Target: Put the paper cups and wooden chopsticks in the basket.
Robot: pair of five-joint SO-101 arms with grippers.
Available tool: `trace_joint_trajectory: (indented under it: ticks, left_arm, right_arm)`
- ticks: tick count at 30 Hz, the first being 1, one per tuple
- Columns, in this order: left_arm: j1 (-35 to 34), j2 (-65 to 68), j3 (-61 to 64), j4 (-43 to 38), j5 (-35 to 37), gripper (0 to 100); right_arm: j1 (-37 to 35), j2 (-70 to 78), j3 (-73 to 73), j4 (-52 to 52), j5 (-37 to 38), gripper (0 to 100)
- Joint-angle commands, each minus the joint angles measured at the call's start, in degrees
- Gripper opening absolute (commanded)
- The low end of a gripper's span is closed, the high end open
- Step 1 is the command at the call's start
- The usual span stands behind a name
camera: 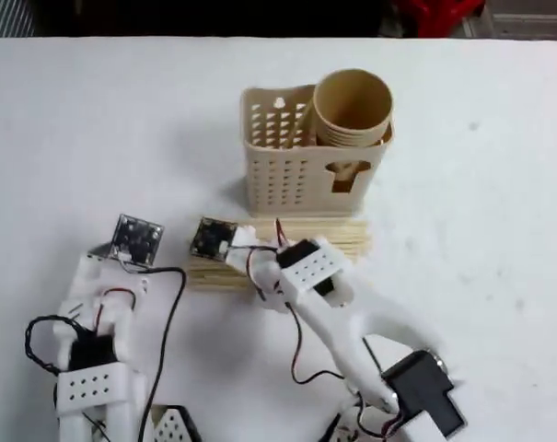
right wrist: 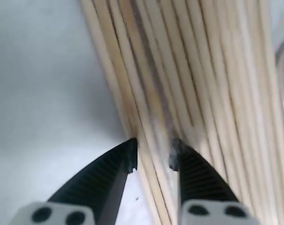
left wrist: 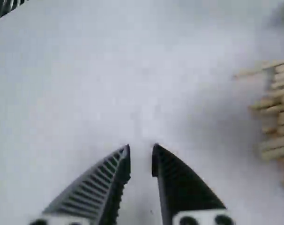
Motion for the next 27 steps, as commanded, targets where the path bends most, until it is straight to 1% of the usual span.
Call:
trace_joint_trajectory:
  ticks: [1,4,10,14,19,21,25,27]
  left_arm:
    - [0.92,-0.84,-0.18,0.18,-0.35,10]
    - [0.92,-0.84,-0.18,0.18,-0.35,10]
    - [0.92,-0.84,-0.18,0.18,-0.35,10]
    - [0.92,-0.84,-0.18,0.18,-0.35,10]
    - [0.92,-0.84,-0.18,0.18,-0.35,10]
    - [0.92,-0.84,-0.18,0.18,-0.35,10]
    - [0.92,-0.84,-0.18,0.18,-0.35,10]
    - [0.92,-0.84,-0.18,0.18,-0.35,10]
  right_arm:
    - [0.31,1.01,-0.18,0.84,-0.53,4.6]
    - [0.31,0.57,-0.53,2.07,-0.70,1.5]
    - [0.31,-5.49,0.26,4.44,-0.97,2.1]
    - [-0.22,-6.20,1.14,4.70,-0.62,2.2]
    - [-0.84,-3.30,1.14,3.38,-0.97,9.4]
    - [-0.92,-1.19,1.05,2.07,-0.97,10.5]
    - [-0.92,1.36,-0.18,2.07,-0.70,9.8]
    - [-0.66,1.36,-0.70,2.07,-0.88,4.6]
